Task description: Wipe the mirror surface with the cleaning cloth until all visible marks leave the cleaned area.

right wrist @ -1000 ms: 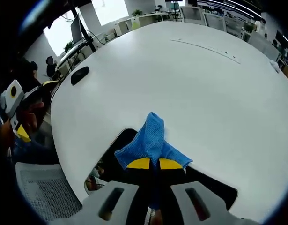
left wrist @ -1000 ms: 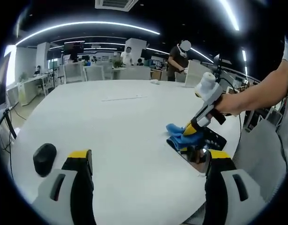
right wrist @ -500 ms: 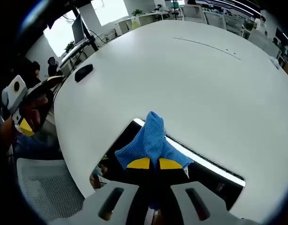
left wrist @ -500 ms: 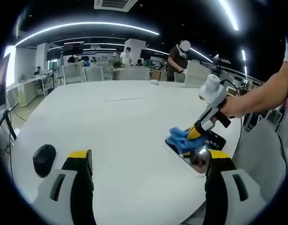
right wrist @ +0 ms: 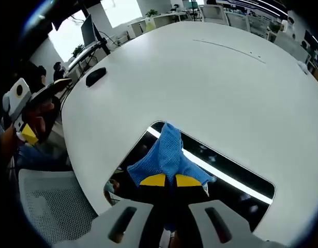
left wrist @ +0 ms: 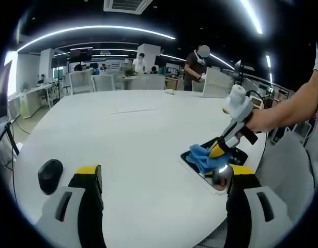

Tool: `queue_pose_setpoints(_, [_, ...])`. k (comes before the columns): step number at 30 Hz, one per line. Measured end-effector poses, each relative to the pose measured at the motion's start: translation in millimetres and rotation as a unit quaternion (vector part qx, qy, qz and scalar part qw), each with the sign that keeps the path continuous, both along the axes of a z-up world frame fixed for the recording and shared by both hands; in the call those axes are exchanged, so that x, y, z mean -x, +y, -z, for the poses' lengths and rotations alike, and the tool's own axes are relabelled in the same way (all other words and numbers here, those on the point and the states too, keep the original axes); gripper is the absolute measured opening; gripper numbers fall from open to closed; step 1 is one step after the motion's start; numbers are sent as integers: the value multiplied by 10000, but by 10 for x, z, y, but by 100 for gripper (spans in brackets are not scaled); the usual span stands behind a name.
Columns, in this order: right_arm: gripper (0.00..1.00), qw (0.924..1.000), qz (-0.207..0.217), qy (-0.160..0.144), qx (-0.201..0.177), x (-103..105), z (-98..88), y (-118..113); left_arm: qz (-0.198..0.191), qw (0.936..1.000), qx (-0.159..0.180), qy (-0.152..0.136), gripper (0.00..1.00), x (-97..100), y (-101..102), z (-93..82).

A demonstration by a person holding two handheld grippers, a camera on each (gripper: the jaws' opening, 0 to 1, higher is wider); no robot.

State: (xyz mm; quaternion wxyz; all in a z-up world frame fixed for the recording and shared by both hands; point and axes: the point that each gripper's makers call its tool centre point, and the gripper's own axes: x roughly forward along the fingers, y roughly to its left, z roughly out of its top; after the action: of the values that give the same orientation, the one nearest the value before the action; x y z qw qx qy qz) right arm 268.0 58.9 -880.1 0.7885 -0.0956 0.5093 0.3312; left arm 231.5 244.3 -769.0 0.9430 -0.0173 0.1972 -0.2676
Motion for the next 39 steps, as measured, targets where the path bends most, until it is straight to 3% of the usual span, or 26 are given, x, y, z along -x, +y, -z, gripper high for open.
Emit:
queue_pose_setpoints(21, [0, 9999, -142, 50, 4, 343, -1, -47, 0, 9998, -165, -89, 99, 58, 27, -69])
queue_pose_setpoints(26, [0, 9998, -146, 118, -29, 421, -3, -49, -163, 9998, -26, -54, 99, 33, 104, -72])
queue_pose_setpoints(39, [0, 9995, -237, 177, -73, 571, -4, -38, -117, 9999, -29, 91, 99, 60, 0, -10])
